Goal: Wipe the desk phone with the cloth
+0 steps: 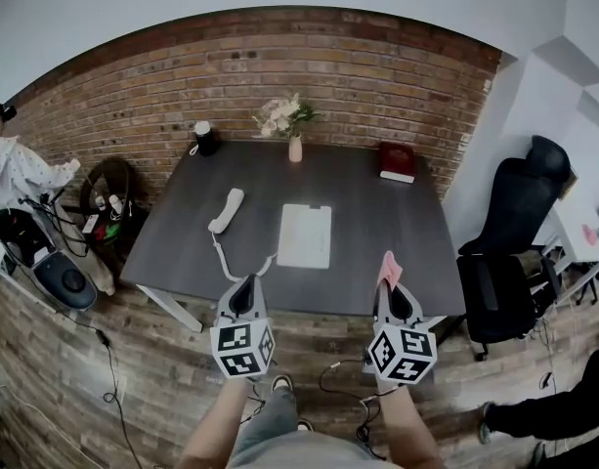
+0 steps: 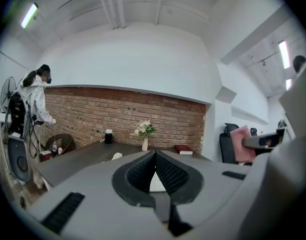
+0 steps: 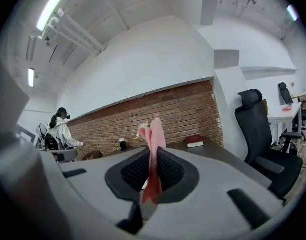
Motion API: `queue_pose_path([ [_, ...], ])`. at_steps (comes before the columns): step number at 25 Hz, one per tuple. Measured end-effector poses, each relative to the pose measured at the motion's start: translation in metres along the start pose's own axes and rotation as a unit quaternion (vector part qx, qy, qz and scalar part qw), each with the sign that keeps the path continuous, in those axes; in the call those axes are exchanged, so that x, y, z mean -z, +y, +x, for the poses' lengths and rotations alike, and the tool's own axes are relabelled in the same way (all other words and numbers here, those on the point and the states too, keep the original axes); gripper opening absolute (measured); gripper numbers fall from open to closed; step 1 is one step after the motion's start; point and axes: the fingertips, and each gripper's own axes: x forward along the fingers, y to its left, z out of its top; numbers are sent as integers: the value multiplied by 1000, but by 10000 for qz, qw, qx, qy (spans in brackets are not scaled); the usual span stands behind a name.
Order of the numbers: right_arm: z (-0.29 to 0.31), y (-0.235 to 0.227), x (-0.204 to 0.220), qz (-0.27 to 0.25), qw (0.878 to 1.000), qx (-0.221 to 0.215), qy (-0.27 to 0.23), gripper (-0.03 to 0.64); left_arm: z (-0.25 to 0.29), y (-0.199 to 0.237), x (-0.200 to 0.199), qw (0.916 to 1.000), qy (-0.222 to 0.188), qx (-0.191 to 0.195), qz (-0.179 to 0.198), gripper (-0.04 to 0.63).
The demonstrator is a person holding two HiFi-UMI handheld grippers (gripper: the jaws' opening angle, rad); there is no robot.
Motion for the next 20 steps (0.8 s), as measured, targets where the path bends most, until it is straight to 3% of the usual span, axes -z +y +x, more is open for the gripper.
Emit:
queue_pose_path([
  [7,59,-8,-4,-92,9998,160,-58,20,69,9,-1,9997,-25,224,-78,3],
  [20,187,-12,-35,-32,9988,487,-58,20,215,36,-44,9976,-1,673,-145,3],
])
